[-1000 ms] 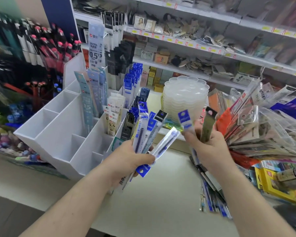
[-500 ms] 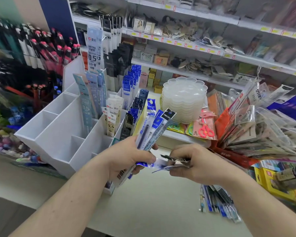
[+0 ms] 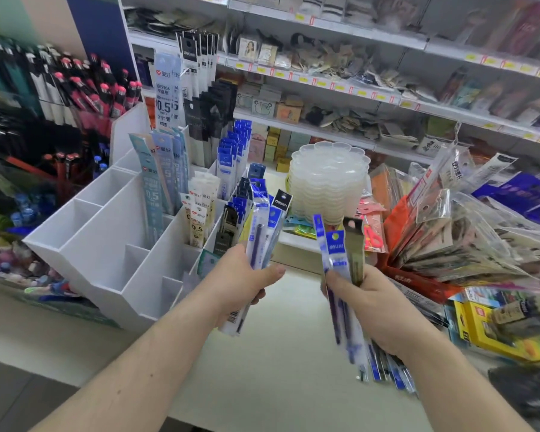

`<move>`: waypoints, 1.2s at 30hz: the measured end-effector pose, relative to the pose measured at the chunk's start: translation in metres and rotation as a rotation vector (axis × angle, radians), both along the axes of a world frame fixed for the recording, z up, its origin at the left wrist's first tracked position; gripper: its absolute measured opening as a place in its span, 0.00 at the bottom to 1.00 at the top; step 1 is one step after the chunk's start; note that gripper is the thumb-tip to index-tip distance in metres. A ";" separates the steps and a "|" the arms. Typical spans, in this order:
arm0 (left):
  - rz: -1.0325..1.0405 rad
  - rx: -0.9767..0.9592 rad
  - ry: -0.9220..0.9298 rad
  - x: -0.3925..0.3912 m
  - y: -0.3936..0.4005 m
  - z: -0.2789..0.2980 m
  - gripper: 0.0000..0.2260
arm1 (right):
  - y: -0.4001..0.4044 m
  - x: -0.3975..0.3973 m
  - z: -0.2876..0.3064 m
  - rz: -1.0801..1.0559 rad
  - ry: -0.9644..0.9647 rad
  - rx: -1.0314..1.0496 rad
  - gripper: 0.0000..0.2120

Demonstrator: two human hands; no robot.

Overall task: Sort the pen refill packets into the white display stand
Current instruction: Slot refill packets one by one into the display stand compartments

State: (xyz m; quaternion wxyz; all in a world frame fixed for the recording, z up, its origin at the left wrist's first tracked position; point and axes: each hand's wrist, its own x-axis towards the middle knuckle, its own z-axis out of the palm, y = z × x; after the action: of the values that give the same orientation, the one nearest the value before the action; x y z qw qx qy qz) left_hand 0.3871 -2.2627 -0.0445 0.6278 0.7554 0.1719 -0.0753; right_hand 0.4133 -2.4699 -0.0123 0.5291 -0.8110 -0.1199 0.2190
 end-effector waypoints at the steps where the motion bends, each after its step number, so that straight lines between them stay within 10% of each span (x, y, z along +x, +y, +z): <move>1: 0.000 0.067 -0.010 -0.001 -0.004 -0.002 0.10 | 0.006 0.001 0.002 -0.044 -0.003 0.034 0.15; 8: -0.029 0.526 -0.073 -0.009 -0.028 -0.006 0.09 | 0.047 0.006 0.012 -0.336 -0.071 0.463 0.04; 16: -0.097 0.601 -0.094 -0.014 -0.037 -0.009 0.08 | 0.057 0.012 0.002 -0.469 -0.046 0.518 0.08; 24: -0.211 0.118 0.006 -0.014 -0.026 -0.011 0.14 | 0.031 0.034 0.012 -0.641 0.082 0.587 0.04; 31: 0.126 -0.464 0.018 -0.001 -0.017 -0.007 0.07 | 0.016 0.044 0.009 -0.632 0.190 0.632 0.06; 36: -0.027 -0.349 -0.029 -0.003 -0.026 -0.010 0.09 | 0.027 0.034 0.002 -0.528 0.275 0.611 0.07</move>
State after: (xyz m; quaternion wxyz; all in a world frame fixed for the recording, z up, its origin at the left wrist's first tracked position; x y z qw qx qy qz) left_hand 0.3844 -2.2889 -0.0542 0.7506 0.6383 0.1373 -0.1016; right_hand 0.4478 -2.4424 -0.0101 0.7942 -0.5830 0.1039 0.1366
